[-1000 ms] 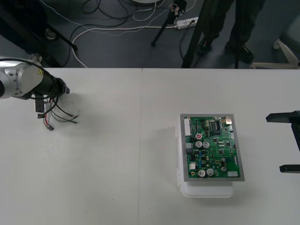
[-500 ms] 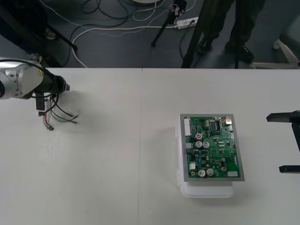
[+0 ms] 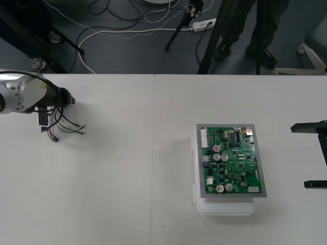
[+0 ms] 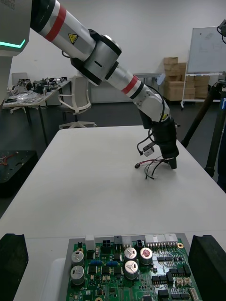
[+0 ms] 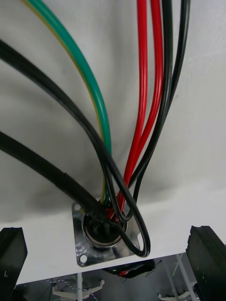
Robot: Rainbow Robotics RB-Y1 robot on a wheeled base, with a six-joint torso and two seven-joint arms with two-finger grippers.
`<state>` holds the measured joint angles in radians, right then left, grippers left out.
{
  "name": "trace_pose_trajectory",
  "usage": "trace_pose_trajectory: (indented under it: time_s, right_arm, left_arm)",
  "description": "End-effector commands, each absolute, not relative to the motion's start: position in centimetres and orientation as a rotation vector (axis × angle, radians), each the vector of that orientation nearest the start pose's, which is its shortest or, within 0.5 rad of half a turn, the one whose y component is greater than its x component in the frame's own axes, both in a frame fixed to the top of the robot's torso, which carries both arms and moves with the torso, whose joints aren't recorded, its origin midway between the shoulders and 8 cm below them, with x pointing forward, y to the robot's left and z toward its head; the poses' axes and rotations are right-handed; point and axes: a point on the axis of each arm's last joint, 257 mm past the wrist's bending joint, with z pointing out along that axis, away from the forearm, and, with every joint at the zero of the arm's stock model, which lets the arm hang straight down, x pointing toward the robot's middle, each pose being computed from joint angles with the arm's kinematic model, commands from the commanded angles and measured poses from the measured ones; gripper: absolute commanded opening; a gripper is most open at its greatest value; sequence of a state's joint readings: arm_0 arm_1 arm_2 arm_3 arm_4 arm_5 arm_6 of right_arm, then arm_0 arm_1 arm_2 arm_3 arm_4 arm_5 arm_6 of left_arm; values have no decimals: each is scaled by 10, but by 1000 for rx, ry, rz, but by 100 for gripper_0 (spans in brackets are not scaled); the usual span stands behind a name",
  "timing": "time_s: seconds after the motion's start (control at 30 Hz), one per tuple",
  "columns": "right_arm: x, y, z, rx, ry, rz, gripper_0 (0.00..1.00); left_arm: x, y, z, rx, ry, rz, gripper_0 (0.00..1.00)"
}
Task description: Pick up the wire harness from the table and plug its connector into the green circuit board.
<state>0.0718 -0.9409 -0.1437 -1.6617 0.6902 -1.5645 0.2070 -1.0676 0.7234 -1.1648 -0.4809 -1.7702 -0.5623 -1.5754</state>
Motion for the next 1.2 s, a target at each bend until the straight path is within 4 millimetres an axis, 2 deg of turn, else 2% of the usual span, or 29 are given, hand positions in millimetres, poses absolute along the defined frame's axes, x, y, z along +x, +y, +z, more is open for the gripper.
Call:
trace_pose_trajectory:
  time_s: [0.03,0.7,0.87,0.9,0.93,0.97,1.2]
  right_arm:
    - [272,-224,-86,-1424,1011,901,100]
    - [272,-224,-87,-1421,1013,903,100]
    - [272,-224,-87,-1420,1013,905,100]
    - [271,-224,-86,-1420,1010,904,100]
    - [271,-224,-86,-1420,1010,906,100]
    - [271,-224,-85,-1417,1009,909,100]
    - [271,-224,-85,-1415,1010,910,100]
  left_arm:
    - [645,399,-290,-2794,155,-1022,100]
    - [647,401,-296,-2770,160,-1069,100]
    - [648,401,-296,-2767,163,-1070,86]
    - [648,401,-296,-2766,165,-1070,76]
    - [648,398,-297,-2770,170,-1067,41]
    - [648,398,-298,-2768,173,-1065,1]
    - [648,393,-301,-2767,188,-1060,0]
